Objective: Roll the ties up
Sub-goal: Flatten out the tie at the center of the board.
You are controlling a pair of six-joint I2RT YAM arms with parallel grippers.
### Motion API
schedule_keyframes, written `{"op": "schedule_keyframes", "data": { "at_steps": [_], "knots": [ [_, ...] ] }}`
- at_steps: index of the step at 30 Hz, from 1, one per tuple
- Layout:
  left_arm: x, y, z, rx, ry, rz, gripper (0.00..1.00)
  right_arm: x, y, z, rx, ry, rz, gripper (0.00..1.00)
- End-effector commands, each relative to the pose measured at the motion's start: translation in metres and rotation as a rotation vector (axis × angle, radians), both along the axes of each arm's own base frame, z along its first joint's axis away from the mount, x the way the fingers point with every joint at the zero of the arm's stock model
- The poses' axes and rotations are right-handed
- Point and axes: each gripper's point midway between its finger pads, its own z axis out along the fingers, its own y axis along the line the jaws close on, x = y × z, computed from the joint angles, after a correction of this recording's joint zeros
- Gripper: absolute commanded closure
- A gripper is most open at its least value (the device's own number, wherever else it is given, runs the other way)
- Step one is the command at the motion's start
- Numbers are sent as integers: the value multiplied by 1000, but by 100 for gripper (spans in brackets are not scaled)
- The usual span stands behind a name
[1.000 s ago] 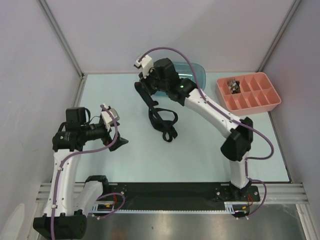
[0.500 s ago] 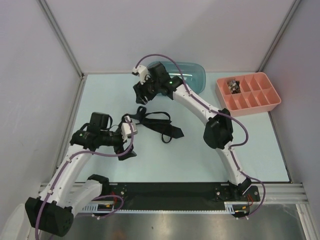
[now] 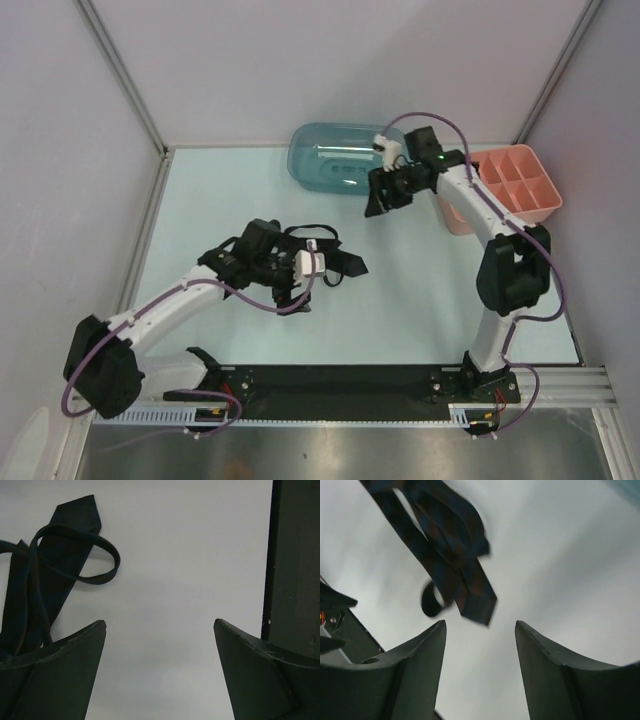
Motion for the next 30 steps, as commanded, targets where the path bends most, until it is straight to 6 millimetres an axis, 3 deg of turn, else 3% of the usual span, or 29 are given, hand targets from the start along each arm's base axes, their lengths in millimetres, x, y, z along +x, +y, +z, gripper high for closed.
{"op": "schedule_keyframes", "data": {
  "at_steps": [1,2,4,6,10,22,30],
  "knots": [
    [26,-47,22,-60,-143,-61,7,-36,-43,-30,27,161,-88,40],
    [28,-53,11,-37,-131,-75,8,-35,-50,-38,16,163,-105,41],
    [38,-65,12,-35,-167,-93,9,-36,-53,-57,6,184,-124,43],
    [48,-71,4,-22,-167,-95,11,-33,-49,-66,12,179,-126,44],
    [48,-78,-11,-7,-158,-151,13,-28,-40,-87,6,197,-121,44],
    [58,-96,-58,91,-159,-218,30,-33,-16,-120,-8,242,-88,46],
    [70,-86,-74,188,-166,-169,70,-37,-11,-136,-59,224,-78,47]
  ]
}}
